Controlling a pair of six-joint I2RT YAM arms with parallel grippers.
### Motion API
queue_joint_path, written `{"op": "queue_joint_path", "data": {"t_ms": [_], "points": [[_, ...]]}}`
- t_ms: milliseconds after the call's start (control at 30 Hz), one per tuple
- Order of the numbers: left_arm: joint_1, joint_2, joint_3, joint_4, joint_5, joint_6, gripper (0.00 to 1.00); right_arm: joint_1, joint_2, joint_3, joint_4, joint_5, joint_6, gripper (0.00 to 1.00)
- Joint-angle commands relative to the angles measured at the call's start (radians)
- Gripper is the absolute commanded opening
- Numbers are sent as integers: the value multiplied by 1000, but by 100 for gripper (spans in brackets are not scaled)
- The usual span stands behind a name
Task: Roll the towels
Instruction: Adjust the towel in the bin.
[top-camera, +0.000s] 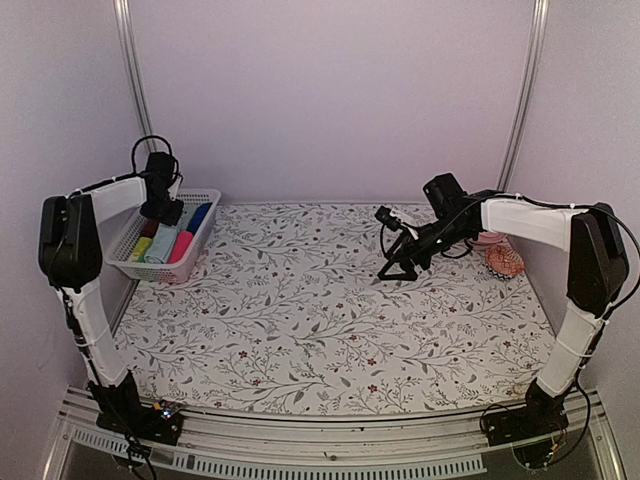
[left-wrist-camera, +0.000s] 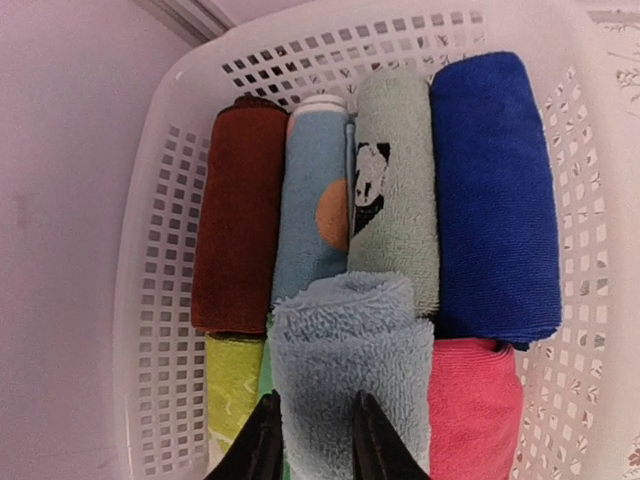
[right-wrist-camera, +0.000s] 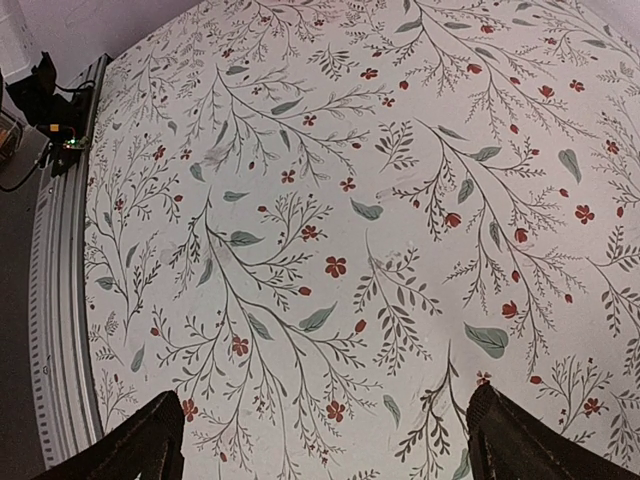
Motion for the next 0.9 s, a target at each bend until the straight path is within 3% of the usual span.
{"op": "queue_joint_path", "data": {"t_ms": [0,333,667,800,867], "points": [[16,83,9,1,28,-8,25,8,14,14,-13,-15,-8,99],[35,106,-15,4,67,-28,27,8,22,16,-15,-11,-9,99],[34,5,-9,8,50,-39,68,10,17,19,-16,17,-13,99],[30,-72,-5,-6,63,-45,96,5,-1,20,-13,56,-13,99],[24,-101,3,-30,80,-55,97,-7,-12,23,-7,75,-9,99]]}}
